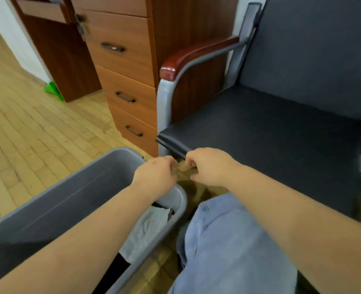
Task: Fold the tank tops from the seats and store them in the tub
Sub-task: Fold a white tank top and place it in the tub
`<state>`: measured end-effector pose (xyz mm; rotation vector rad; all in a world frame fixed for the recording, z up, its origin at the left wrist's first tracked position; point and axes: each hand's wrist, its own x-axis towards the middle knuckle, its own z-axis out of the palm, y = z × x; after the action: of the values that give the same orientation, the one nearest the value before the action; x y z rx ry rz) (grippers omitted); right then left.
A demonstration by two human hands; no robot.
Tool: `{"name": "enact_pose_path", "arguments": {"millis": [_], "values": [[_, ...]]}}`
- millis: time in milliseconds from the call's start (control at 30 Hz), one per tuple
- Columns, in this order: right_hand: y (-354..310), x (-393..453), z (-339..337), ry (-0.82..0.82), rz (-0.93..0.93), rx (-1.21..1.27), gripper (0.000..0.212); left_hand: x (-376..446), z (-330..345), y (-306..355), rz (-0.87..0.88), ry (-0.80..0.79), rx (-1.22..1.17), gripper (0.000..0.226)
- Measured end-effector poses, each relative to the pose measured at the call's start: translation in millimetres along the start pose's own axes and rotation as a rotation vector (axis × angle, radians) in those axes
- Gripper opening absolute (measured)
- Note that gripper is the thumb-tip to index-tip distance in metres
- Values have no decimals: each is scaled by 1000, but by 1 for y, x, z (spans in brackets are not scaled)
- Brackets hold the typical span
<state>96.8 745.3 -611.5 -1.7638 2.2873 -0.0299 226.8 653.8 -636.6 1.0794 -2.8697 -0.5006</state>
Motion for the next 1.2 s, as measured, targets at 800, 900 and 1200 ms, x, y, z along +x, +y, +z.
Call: {"name": "enact_pose_path", "arguments": {"millis": [800,900,1200], "values": [[277,-391,-1,409,994,357,44,-20,93,394,819,-212,65,33],[294,-425,-2,484,1099,468,41,-20,108,420,834,-263,41,32],[311,-457,19,494,1221,582,33,-32,146,499,943,-348,-15,35]]}}
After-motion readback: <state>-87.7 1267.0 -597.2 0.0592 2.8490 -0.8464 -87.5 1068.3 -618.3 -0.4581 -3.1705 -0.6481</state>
